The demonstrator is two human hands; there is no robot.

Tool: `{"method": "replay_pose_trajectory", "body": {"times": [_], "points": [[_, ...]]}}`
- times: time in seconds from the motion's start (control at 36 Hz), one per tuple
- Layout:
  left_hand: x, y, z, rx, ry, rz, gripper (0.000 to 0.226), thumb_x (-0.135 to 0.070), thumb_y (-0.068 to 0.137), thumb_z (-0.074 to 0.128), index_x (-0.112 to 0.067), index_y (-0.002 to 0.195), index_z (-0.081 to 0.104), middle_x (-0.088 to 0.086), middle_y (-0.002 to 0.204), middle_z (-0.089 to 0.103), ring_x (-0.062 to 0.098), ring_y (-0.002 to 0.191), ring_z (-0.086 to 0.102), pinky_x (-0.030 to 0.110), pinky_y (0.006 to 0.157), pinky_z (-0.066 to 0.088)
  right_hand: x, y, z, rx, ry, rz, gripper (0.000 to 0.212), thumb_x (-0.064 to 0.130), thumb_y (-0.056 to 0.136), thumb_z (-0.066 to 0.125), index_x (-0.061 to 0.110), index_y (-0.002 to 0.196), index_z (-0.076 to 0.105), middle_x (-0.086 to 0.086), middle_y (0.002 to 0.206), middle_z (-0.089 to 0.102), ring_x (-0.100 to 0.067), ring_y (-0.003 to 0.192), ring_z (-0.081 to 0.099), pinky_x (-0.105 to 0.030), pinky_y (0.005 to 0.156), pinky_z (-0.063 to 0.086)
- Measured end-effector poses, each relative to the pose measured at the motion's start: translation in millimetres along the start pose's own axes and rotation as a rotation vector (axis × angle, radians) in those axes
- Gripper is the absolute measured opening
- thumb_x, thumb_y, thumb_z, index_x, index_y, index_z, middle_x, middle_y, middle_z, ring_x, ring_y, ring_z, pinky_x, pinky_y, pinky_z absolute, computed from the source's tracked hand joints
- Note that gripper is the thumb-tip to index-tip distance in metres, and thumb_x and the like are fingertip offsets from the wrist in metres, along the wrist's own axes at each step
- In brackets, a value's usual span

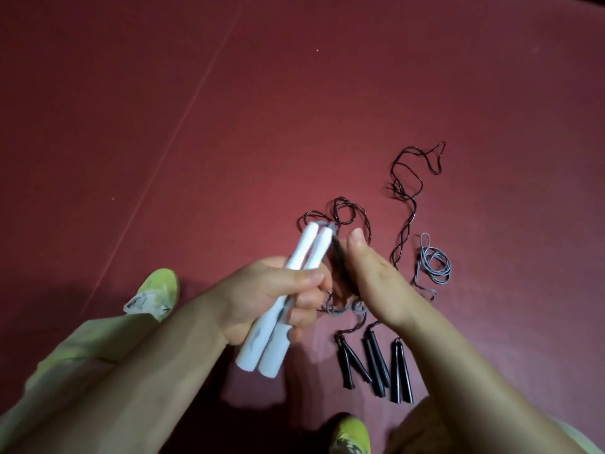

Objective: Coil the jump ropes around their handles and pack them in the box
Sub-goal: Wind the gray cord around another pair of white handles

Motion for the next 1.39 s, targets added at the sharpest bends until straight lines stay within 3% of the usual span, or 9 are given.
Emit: {"method": "replay_pose_trajectory", "body": {"times": [0.08,0.17,0.33,0.47,0.69,0.92,1.03,1.25,1.39], "points": [[-11.6,3.7,-6.8,-0.034,-0.083,0.098,0.021,-0.021,0.076,0.054,-0.018,0.073,0.074,-0.007,0.050,0.040,0.006,0.038,0.037,0.020,0.040,0.038,-10.0,-3.6,11.9,0.121,-0.083,0.042,0.084,0.081,0.083,0.014,0.016,0.093,0.066,-0.002,0.079,0.068,-0.021,0.077,0.063,-0.042,0.080,0.051],[-17.0,7.6,-18.8,-0.103,-0.140,0.144,0.029,-0.019,0.076,0.054,-0.010,0.094,0.075,-0.006,0.053,0.039,0.006,0.038,0.036,0.020,0.038,0.036,-2.7,-9.9,11.0,0.114,-0.119,0.011,0.054,0.060,0.093,0.017,0.044,0.067,0.062,0.013,0.060,0.056,-0.005,0.058,0.050,-0.019,0.063,0.042],[-20.3,9.0,-39.6,-0.252,-0.009,0.160,0.039,-0.010,0.075,0.059,-0.004,0.114,0.062,-0.003,0.058,0.041,0.008,0.042,0.036,0.021,0.041,0.035,18.4,-11.5,-3.6,0.073,-0.105,-0.049,0.036,0.051,0.088,0.038,0.033,0.074,0.066,0.014,0.054,0.049,-0.001,0.052,0.043,-0.017,0.055,0.034],[-12.9,8.7,-49.1,-0.362,0.341,0.033,0.012,0.000,0.082,0.063,-0.006,0.092,0.061,0.000,0.054,0.048,0.011,0.043,0.038,0.021,0.042,0.034,29.3,-7.7,-12.8,0.058,-0.133,-0.082,0.021,0.016,0.093,0.061,0.013,0.073,0.060,0.014,0.047,0.048,-0.001,0.044,0.038,-0.014,0.047,0.031],[16.8,8.4,-15.6,0.064,0.697,-0.207,0.011,-0.002,0.088,0.061,-0.012,0.094,0.063,-0.008,0.045,0.050,0.004,0.041,0.043,0.020,0.046,0.039,28.1,-1.0,-5.0,0.110,0.029,-0.083,0.013,0.017,0.082,0.070,0.019,0.071,0.063,-0.002,0.060,0.058,-0.015,0.056,0.051,-0.030,0.055,0.043],[18.2,-0.3,-5.7,0.298,0.473,-0.189,0.018,-0.017,0.075,0.072,-0.014,0.092,0.066,-0.007,0.055,0.051,0.006,0.047,0.044,0.021,0.049,0.038,-3.4,3.6,18.2,0.259,0.521,0.145,0.020,0.033,0.074,0.073,0.019,0.062,0.065,-0.001,0.051,0.053,-0.014,0.043,0.042,-0.023,0.043,0.027],[6.7,-0.2,-14.3,0.357,0.130,-0.085,0.026,-0.036,0.071,0.080,-0.022,0.090,0.070,-0.006,0.062,0.052,0.006,0.050,0.048,0.020,0.050,0.041,0.5,7.7,12.0,0.232,0.638,0.103,0.058,0.052,0.080,0.063,-0.005,0.090,0.060,-0.010,0.053,0.036,-0.012,0.044,0.025,-0.018,0.041,0.021],[0.1,8.7,-29.2,0.159,0.064,-0.027,0.067,-0.041,0.054,0.090,-0.016,0.098,0.046,-0.001,0.063,0.050,0.009,0.047,0.043,0.021,0.045,0.039,11.6,1.8,-5.7,0.023,0.142,-0.084,0.018,0.027,0.088,0.053,0.016,0.088,0.068,0.013,0.056,0.039,-0.003,0.052,0.031,-0.015,0.050,0.028],[-2.0,9.5,-33.6,0.107,0.130,-0.018,0.069,-0.043,0.051,0.091,-0.017,0.101,0.051,-0.001,0.063,0.052,0.009,0.047,0.044,0.021,0.045,0.040,12.5,1.5,-14.6,-0.167,-0.128,-0.088,0.037,0.039,0.082,0.069,0.002,0.075,0.065,0.011,0.056,0.034,-0.004,0.054,0.030,-0.020,0.051,0.026]]}}
Point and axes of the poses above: each hand's wrist, its own y-axis towards the middle knuckle, its own z-axis out of the palm, x = y × z, the point moved 6 cm from there along y, towards the middle knuckle
